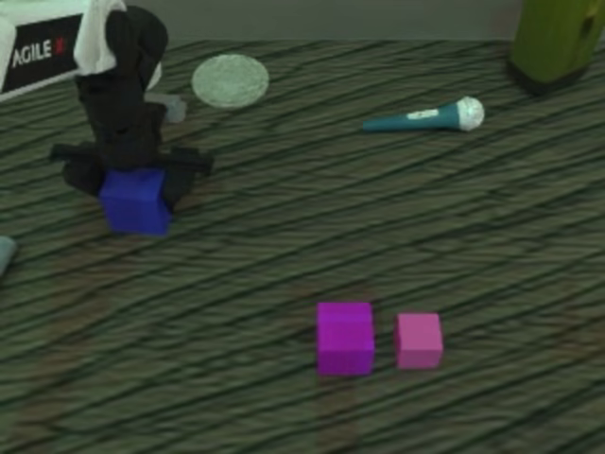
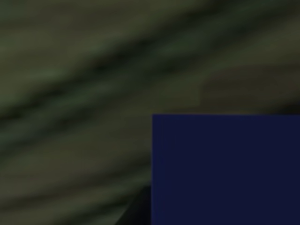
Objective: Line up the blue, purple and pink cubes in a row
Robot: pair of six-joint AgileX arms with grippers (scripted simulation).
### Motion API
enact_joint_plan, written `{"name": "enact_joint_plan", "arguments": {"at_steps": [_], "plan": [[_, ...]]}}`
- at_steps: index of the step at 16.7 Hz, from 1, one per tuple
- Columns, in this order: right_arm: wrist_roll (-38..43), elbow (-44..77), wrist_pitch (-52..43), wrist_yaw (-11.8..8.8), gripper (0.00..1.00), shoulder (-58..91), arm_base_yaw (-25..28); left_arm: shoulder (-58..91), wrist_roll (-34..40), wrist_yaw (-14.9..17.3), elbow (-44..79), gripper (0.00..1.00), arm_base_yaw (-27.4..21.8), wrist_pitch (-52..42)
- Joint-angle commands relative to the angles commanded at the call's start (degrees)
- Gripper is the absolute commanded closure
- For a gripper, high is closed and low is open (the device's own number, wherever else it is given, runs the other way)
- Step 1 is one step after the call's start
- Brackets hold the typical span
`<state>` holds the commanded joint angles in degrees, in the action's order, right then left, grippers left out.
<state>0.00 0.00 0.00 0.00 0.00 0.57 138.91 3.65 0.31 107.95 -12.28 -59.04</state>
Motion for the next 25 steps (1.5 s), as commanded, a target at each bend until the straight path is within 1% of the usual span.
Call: {"name": "enact_joint_plan", "arguments": {"at_steps": [6, 11, 13, 18, 21, 25], "plan": [[0.0, 0.0, 0.0, 0.0, 0.00, 0.0, 0.0, -0.7, -0.1, 0.0, 1.1, 1.00, 0.1, -1.1], [0.0, 0.0, 0.0, 0.0, 0.00, 0.0, 0.0, -2.8, 0.1, -0.1, 8.4, 1.00, 1.0, -11.3], [0.0, 0.0, 0.0, 0.0, 0.00, 0.0, 0.0, -3.7, 0.0, -0.1, 10.3, 1.00, 1.2, -13.6], [0.0, 0.0, 0.0, 0.0, 0.00, 0.0, 0.0, -3.7, 0.1, -0.1, 10.2, 1.00, 0.8, -13.6], [0.0, 0.0, 0.0, 0.0, 0.00, 0.0, 0.0, -7.0, 3.7, -0.2, 6.2, 1.00, -2.1, -12.3], [0.0, 0.0, 0.0, 0.0, 0.00, 0.0, 0.0, -15.5, 13.9, -0.3, -5.9, 1.00, -9.8, -9.3]]}}
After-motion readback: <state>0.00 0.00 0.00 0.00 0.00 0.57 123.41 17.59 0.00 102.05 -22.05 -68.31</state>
